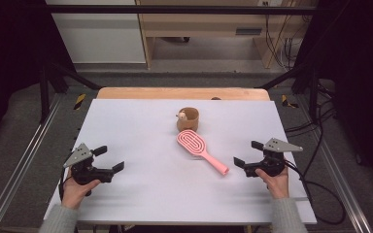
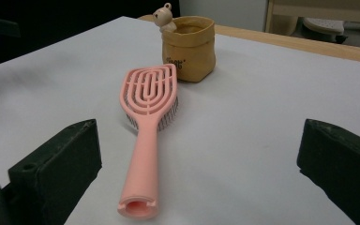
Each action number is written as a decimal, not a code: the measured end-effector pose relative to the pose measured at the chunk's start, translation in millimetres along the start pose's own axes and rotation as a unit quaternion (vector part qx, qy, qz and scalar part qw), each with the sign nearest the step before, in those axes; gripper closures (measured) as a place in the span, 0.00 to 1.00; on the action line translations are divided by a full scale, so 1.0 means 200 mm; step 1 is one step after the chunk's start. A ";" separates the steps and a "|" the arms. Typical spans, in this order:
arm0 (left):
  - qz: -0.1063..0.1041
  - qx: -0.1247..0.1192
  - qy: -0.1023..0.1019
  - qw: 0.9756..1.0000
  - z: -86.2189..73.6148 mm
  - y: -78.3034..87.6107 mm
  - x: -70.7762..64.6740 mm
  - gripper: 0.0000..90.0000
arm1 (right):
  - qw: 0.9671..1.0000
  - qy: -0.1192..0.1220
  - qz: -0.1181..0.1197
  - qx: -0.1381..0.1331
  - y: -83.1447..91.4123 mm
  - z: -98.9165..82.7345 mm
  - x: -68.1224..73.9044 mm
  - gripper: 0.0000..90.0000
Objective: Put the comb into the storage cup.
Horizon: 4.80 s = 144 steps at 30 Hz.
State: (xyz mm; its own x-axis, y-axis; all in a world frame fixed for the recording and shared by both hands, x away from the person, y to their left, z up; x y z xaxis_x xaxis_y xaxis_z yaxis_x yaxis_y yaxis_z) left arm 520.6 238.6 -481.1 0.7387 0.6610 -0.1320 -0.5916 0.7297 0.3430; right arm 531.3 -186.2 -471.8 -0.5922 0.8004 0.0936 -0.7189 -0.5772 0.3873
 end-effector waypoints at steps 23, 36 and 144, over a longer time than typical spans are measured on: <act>0.002 0.002 0.001 1.000 0.00 0.00 0.00 0.02 | 0.999 0.034 0.003 0.042 -0.10 0.04 0.09 0.01; 0.004 0.003 0.001 1.000 -0.01 0.00 0.01 0.02 | 0.997 0.050 0.012 0.061 -0.19 0.06 0.15 0.01; 0.007 0.009 0.001 1.000 -0.02 -0.01 0.01 0.03 | 0.964 0.102 0.027 0.245 -0.59 -0.17 0.27 0.56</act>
State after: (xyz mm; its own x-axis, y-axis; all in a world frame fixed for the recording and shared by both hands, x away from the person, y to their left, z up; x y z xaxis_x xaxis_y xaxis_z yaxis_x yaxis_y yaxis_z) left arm 522.9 239.3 -486.2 0.7302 0.6709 -0.1293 -0.5950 0.7174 0.3623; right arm 572.3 -81.1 -542.9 -0.7191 0.6938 -0.0382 -0.4572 -0.4310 0.7779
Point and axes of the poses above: each handheld gripper's, and its own axes: y roughly backward along the jaws, z roughly out of its top, x roughly to its left, the point moved 10 cm from there along -y, roughly forward along the jaws, and after that the axes turned 6 degrees about -z, right-handed, at the moved point
